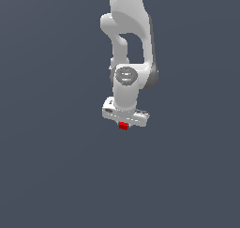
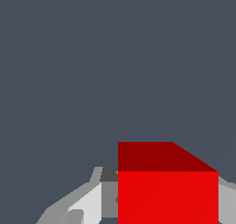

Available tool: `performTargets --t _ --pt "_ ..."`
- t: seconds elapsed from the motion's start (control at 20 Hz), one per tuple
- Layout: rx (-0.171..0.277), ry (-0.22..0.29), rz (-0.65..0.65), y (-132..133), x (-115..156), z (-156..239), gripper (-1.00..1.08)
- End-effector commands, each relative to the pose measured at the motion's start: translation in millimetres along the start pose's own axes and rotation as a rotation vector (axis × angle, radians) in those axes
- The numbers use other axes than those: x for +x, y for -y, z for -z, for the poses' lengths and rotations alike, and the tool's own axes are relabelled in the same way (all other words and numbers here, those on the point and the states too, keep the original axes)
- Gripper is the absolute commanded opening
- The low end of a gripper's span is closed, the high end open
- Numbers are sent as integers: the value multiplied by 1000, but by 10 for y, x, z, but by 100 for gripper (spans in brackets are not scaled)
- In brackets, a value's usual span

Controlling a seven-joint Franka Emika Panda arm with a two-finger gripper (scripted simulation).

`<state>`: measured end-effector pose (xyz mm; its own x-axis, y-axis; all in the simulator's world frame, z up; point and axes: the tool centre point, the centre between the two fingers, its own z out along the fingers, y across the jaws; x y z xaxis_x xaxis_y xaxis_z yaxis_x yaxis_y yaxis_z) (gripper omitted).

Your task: Pick up the red cube and move it to a goal position.

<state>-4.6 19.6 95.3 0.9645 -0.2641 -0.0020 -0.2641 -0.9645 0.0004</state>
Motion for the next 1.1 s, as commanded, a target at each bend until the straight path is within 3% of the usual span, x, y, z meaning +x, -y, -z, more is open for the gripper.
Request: performTargets --t 0.0,1.05 --pt "1 -1 0 -8 -12 253 -100" --pt "0 -2 -1 -87 -100 2645 -100"
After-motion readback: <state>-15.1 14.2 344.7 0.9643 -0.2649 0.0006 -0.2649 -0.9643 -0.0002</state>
